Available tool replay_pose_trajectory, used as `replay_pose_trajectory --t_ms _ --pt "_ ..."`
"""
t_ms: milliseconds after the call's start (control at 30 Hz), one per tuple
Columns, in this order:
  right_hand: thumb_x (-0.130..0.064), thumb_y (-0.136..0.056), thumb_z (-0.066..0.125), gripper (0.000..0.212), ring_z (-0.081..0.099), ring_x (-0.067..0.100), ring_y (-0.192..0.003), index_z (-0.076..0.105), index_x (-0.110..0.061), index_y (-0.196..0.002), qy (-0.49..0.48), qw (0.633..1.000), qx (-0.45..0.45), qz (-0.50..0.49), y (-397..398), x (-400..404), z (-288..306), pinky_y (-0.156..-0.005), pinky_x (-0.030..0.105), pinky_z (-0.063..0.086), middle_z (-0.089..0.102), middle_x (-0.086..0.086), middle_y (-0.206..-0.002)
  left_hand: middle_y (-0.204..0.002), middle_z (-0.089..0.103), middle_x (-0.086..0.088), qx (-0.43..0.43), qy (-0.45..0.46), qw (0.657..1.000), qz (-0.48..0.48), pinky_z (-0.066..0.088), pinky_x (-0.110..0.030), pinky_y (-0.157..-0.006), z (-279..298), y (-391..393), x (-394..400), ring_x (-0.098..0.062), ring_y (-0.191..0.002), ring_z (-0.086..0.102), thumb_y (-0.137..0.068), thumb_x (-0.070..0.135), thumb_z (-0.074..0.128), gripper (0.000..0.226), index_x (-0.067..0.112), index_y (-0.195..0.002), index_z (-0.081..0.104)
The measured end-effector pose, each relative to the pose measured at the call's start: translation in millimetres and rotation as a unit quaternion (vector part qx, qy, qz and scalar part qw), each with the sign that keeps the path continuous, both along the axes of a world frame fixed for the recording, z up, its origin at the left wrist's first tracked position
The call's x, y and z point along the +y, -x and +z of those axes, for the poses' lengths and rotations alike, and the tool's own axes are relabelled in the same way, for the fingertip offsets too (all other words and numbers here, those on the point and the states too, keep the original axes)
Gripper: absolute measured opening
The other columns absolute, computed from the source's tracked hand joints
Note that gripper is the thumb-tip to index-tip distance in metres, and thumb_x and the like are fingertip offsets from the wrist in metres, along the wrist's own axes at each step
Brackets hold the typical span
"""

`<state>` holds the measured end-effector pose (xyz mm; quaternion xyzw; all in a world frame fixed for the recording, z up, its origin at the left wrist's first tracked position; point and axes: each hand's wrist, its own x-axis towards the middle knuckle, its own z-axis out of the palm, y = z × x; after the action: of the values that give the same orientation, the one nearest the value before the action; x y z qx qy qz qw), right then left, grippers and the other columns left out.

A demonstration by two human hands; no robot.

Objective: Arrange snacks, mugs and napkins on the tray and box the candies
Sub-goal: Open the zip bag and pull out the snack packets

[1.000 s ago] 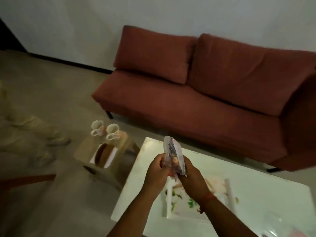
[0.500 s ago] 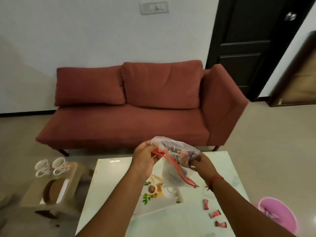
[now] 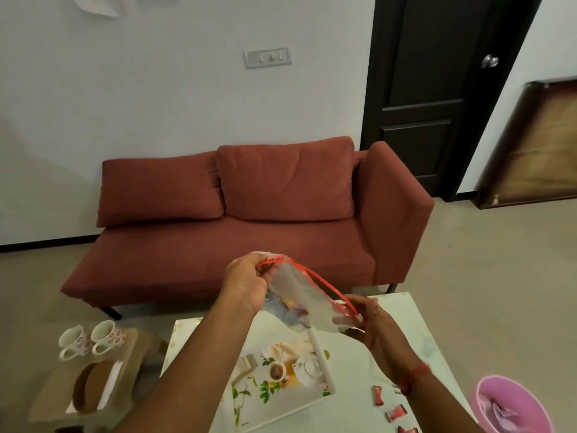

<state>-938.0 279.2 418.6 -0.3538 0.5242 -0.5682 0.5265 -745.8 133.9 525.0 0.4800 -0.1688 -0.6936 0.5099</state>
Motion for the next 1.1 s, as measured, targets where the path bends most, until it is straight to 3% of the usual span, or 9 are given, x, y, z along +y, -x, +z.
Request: replay_pose_trajectory --t_ms 67,200,367,533,700,867,933,1033,1100 --pt "-0.064 -0.083 0.058 0.058 0.066 0.028 -0.11 0.067 -0.018 -0.118 0.027 0.999 0.035 0.017 -6 0 3 -0.093 0.043 0.054 0.07 0.008 -0.116 -0.077 0.056 -0.019 0.004 0.0 1.0 0.01 0.061 -0.037 -0.068 7 -12 -6 -0.03 -0.078 0.063 -0.09 -0.014 0.049 0.014 -0.004 -0.081 0.055" --pt "-0.025 -0.092 0.067 0.012 0.067 0.023 -0.096 0.072 -0.032 -0.099 0.044 0.979 0.196 0.022 -19 -13 14 -0.085 0.032 0.054 0.073 0.0 -0.097 -0.08 0.055 -0.02 0.02 -0.003 0.999 0.031 0.058 -0.038 -0.069 15 -31 -17 -0.028 -0.077 0.063 -0.091 -0.014 0.048 0.013 -0.005 -0.084 0.055" --pt "-0.014 -0.088 0.07 0.016 0.065 0.016 -0.077 0.073 -0.03 -0.088 0.075 0.962 0.263 -0.024 -29 -31 32 -0.071 0.025 0.053 0.07 -0.004 -0.079 -0.08 0.054 -0.018 0.032 -0.006 0.998 0.046 0.059 -0.039 -0.072 18 -52 -30 -0.025 -0.075 0.061 -0.092 -0.011 0.047 0.015 -0.003 -0.081 0.054" --pt "-0.008 -0.079 0.078 0.017 0.066 0.013 -0.067 0.066 -0.017 -0.074 0.087 0.948 0.293 -0.083 -35 -51 49 -0.063 0.026 0.053 0.069 0.001 -0.071 -0.081 0.056 -0.019 0.012 -0.011 0.998 0.058 0.058 -0.031 -0.046 15 -79 -41 -0.024 -0.074 0.062 -0.094 -0.01 0.043 0.018 -0.004 -0.081 0.055" --pt "-0.011 -0.075 0.081 0.021 0.054 0.003 -0.058 0.063 -0.016 -0.067 0.106 0.914 0.383 -0.088 -43 -67 71 -0.051 0.009 0.038 0.062 -0.006 -0.062 -0.084 0.055 -0.017 -0.007 -0.019 0.998 0.061 0.06 -0.035 -0.062 6 -101 -44 -0.022 -0.077 0.059 -0.097 -0.006 0.046 0.011 -0.003 -0.09 0.053" --pt "-0.002 -0.08 0.073 0.02 0.062 0.007 -0.069 0.068 -0.02 -0.074 0.138 0.87 0.471 -0.048 -46 -78 85 -0.062 0.027 0.053 0.067 -0.01 -0.073 -0.099 0.059 -0.021 -0.1 -0.011 0.995 0.017 0.057 -0.038 -0.076 -6 -119 -51 -0.025 -0.085 0.06 -0.096 -0.003 0.052 0.018 0.002 -0.113 0.054" --pt "0.002 -0.08 0.07 0.023 0.063 0.006 -0.07 0.069 -0.021 -0.076 0.149 0.857 0.491 -0.045 -49 -81 90 -0.062 0.028 0.054 0.067 -0.011 -0.073 -0.108 0.062 -0.018 -0.233 0.002 0.972 -0.008 0.054 -0.038 -0.077 -12 -121 -55 -0.025 -0.089 0.059 -0.095 0.004 0.055 0.015 0.008 -0.109 0.058" --pt "-0.006 -0.078 0.074 0.017 0.061 0.008 -0.066 0.067 -0.02 -0.073 0.172 0.844 0.505 -0.056 -53 -84 99 -0.059 0.034 0.053 0.064 -0.009 -0.069 -0.116 0.053 -0.008 -0.505 0.121 0.854 -0.035 0.05 -0.04 -0.088 -12 -115 -55 -0.027 -0.102 0.056 -0.093 0.018 0.059 0.011 0.017 -0.104 0.06" --pt "-0.012 -0.078 0.077 0.015 0.06 0.007 -0.065 0.066 -0.021 -0.072 0.186 0.836 0.514 -0.06 -55 -87 103 -0.059 0.035 0.052 0.063 -0.01 -0.069 -0.113 0.049 -0.001 -0.525 0.259 0.809 -0.045 0.049 -0.033 -0.09 -7 -104 -50 -0.022 -0.103 0.059 -0.094 0.019 0.061 0.012 0.019 -0.105 0.062"
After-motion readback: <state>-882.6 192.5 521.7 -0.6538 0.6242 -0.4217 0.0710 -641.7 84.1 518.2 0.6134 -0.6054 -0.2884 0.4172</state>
